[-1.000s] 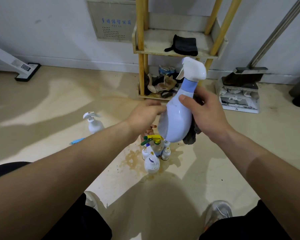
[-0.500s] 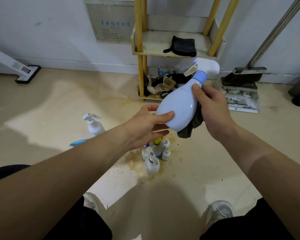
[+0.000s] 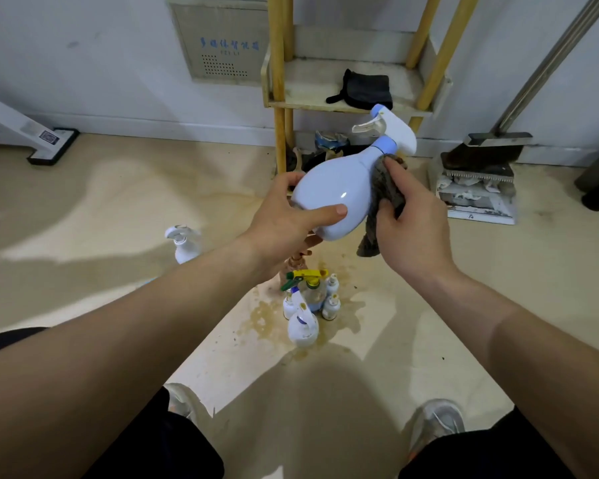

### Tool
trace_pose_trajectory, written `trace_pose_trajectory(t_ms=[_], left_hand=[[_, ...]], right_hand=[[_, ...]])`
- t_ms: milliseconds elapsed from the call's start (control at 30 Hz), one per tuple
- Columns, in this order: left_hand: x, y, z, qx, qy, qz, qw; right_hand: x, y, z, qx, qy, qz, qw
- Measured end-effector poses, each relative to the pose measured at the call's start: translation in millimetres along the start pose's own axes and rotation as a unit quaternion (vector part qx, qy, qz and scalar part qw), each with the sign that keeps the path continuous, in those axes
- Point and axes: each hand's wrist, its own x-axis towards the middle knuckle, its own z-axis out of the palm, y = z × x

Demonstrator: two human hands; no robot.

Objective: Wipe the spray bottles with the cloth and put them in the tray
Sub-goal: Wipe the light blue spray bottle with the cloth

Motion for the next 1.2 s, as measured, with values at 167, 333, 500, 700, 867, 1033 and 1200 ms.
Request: trace_pose_trajectory(t_ms=[167,333,500,700,867,1033,1200], left_hand=[[-2.2,2.6,-1.0,0.028,0.013,0.034,0.999],[-3.0,8.1,-2.1,0.061,0.010,0.058,0.996],[-2.3,13.2,-4.5,0.148,0.003,0.089,0.985],[0.7,11.3,-4.5,0.185,0.023,0.109,0.976],[4.0,10.2,-3.5,0.175,0.020,0.095,0.980],[6.2,16.7,-2.4,0.194,0.033,0.111,0.974],[6.4,15.6,0.3,0.223,0.042,0.143,0.963]], right_hand=[[-6.5,0.5,7.8,-0.082,0.001,-0.108,0.991],[5.5,3.0,-0.6,-0.109,-0.011,-0.118,0.987],[17.4,6.9,-12.3,-0.125,-0.048,-0.092,0.987],[8.0,-5.0,-7.2,-0.048,-0.059,-0.118,0.990],[-2.2,-15.4,-0.1,-0.024,-0.052,-0.197,0.979],[13.0,-8.1,-7.3,-0.005,-0.044,-0.099,0.994],[18.1,2.4,-8.1,0.050,-0.065,0.009,0.997]])
